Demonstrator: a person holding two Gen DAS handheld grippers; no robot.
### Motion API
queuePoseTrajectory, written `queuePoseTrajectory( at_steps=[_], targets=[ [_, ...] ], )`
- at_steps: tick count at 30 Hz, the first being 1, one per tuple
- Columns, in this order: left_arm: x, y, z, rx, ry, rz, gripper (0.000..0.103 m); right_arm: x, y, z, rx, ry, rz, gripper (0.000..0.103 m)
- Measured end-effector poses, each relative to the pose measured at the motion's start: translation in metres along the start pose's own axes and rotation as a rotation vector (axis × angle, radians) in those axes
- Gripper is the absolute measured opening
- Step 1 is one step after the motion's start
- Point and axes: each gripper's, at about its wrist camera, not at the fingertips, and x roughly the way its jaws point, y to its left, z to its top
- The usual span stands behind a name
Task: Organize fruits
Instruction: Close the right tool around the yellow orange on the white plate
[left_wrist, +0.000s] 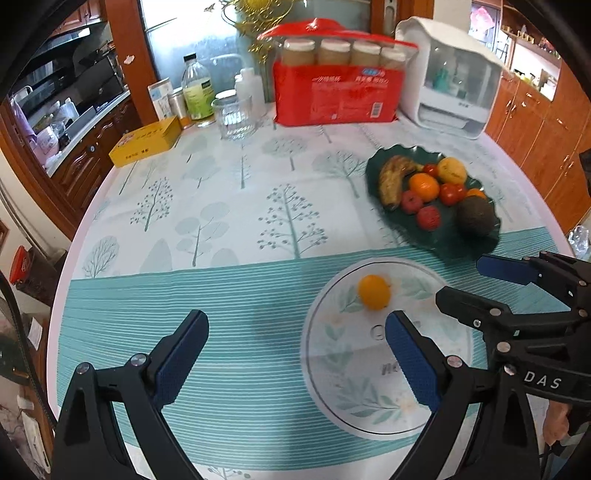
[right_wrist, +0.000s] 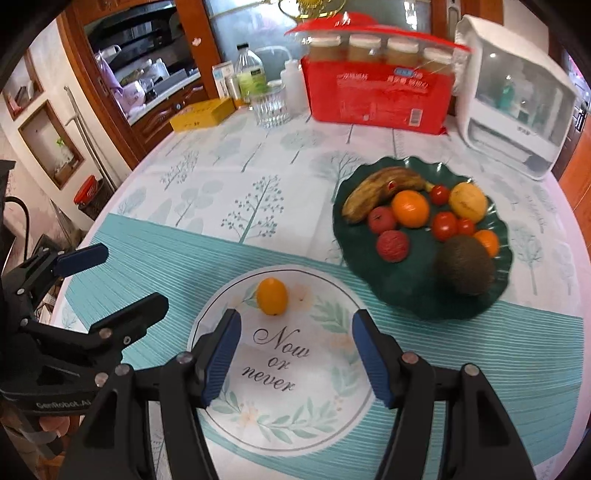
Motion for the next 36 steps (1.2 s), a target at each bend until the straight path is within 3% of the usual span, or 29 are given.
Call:
queuePoseTrajectory(
  at_steps=[16,26,30,36],
  targets=[
    [0.06,0.046,-0.003,-0.077,0.118,-0.012,0.096,0.078,0.015,0.014,-0.017,0.123,0.005,0.061],
    [0.081,0.052,0.002,-0.088,0.153,-0.039,0.096,0.1,0.02,0.015,-0.03,0.147,-0.024,0.045],
    [0.086,0.049,0.003,-0.088,0.163,-0.047,0.096,0.102,0.023,0.015,-0.046,0.144,-0.027,0.033],
    [0.088,0.041,0.004,-0.069,0.171,-0.056,0.096,0.098,0.024,0.01,-0.06,0.135,-0.038,0.031]
  ],
)
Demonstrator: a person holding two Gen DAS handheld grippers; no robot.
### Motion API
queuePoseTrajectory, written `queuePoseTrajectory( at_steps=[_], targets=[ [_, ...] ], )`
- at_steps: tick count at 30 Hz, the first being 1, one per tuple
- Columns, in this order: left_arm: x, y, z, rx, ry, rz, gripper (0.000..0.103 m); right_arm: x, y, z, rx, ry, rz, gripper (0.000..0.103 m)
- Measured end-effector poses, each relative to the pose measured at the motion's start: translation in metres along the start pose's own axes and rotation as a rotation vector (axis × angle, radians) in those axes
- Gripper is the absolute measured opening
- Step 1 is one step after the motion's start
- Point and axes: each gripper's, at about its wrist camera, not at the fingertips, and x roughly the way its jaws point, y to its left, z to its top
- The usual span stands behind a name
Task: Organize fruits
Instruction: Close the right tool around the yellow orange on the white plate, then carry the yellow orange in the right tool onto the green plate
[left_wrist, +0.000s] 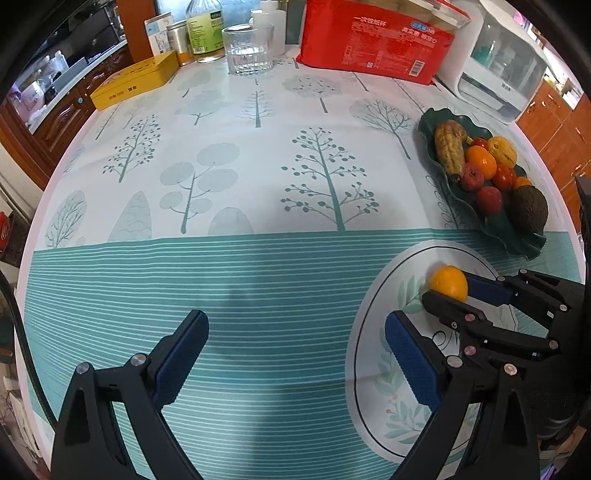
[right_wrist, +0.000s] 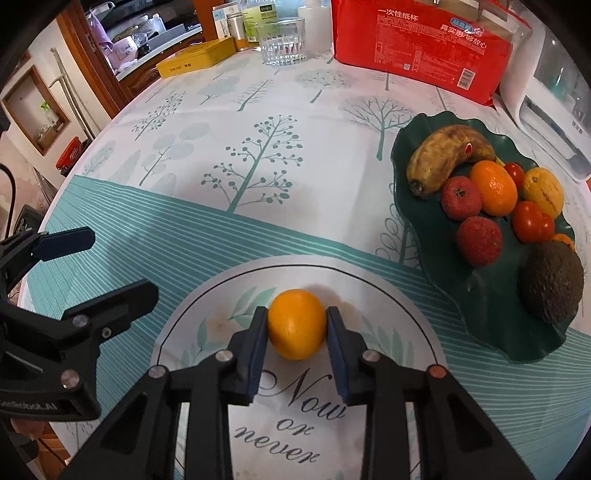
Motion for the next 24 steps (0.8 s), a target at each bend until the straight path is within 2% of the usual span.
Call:
queuePoseTrajectory(
  at_steps=[7,15,24],
  targets=[
    [-0.003,-0.013,-0.001,0.026,0.009,-0.018,0.096,-0.009,-0.005,-0.012,0.018,0.002,0.016,0.031],
    [-0.011,-0.046,0.0,0.086,0.014,-0.059,0.096,-0.034,-0.028,-0.033,0.059,-0.023,-0.004,0.031],
    [-0.036,-0.094,0.023,0.155,-0.016,-0.128,0.096,-0.088,-0.076,-0.033,0.145,-0.127,-0.048,0.031]
  ],
)
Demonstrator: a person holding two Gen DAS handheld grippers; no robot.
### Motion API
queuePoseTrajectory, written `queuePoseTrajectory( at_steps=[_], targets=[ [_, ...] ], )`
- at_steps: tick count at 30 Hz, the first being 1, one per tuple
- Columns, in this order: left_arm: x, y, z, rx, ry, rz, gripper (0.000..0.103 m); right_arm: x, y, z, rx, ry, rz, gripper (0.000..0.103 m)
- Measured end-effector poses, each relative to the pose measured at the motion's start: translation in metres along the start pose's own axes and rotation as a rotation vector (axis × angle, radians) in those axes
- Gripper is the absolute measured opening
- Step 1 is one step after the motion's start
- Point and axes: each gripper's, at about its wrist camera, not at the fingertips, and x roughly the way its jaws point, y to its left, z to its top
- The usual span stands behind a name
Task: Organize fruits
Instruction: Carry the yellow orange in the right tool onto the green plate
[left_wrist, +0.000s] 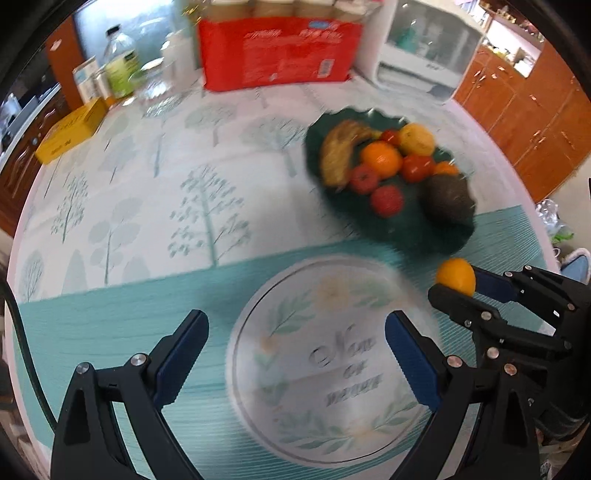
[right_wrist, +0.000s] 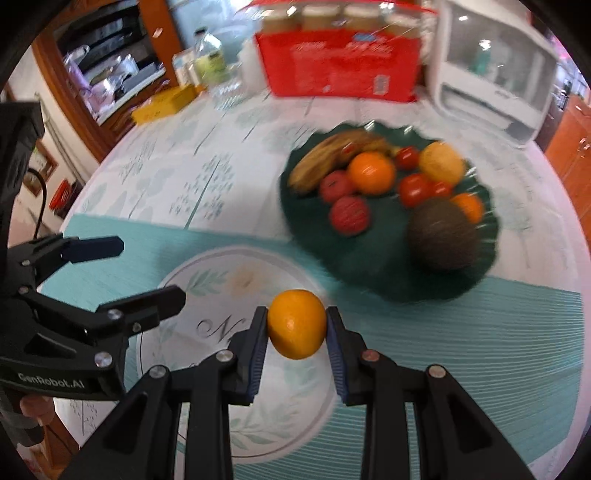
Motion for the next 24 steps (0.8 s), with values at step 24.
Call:
queuePoseTrajectory(
  at_steps=[24],
  targets=[
    [-0.027,-0.047,0.147,0.112,-0.167,-0.028,0.1,-0.028,-0.098,0.142,0.212,-0.098,0.0,0.031]
  ],
)
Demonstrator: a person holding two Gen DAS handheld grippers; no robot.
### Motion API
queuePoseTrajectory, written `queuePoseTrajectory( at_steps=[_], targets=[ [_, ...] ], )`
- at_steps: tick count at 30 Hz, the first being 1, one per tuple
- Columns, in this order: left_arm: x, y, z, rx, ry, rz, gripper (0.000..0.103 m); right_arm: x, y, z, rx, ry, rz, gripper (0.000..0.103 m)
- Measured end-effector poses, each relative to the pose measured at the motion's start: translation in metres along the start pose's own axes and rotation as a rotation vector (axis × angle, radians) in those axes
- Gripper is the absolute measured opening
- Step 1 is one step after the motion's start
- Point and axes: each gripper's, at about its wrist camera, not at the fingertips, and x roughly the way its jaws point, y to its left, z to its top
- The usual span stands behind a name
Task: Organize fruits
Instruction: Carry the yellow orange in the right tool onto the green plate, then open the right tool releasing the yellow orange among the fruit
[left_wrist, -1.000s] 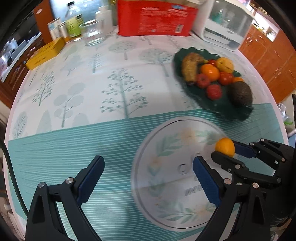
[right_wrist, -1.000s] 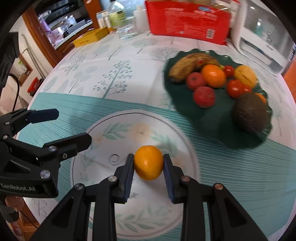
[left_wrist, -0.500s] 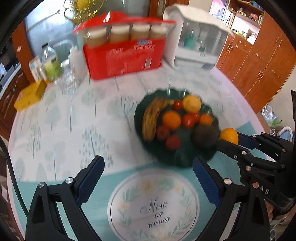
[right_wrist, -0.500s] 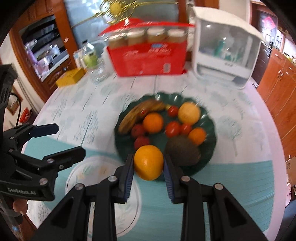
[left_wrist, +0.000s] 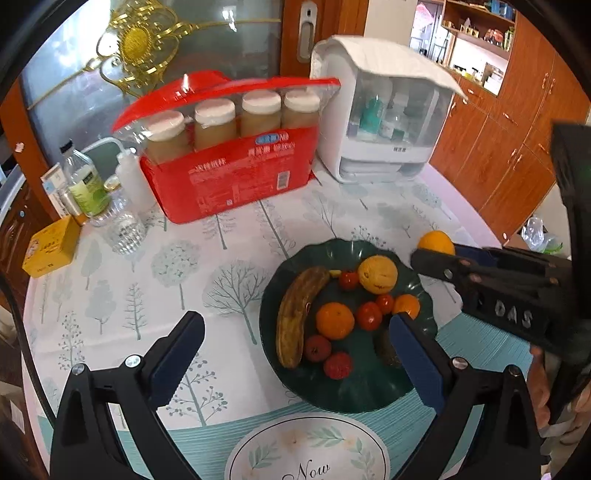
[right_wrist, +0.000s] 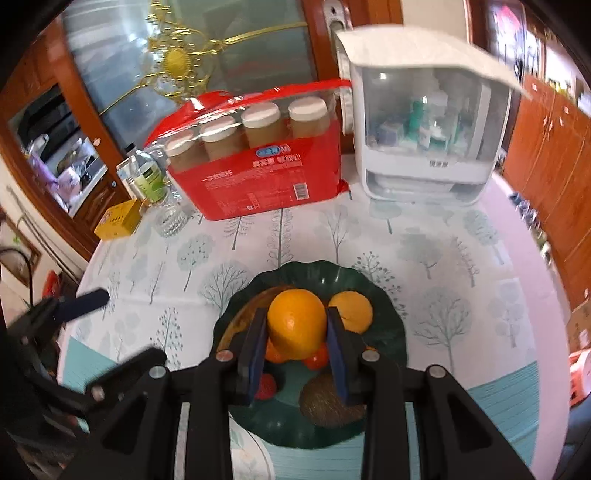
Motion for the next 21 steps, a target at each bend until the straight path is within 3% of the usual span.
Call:
queuePoseTrajectory(
  at_steps=[10,15,21],
  targets=[
    [0.057,0.001,-0.023,0.014,0.101,-0.001,0.1,0.077,-0.008,-0.008,0.081,0.155,-0.004,0.031],
    [0.072,0.021,-0.018,-0.062,0.099,0.05,0.1,0.106,-0.019,-0.018,0.131,0.226,-0.02,0.031],
    [0.086,0.036,-0.016,-0.129,0.122,0.035,0.1,0.114,-0.017,-0.019,0.127,0.252,0.004,0.036]
  ],
)
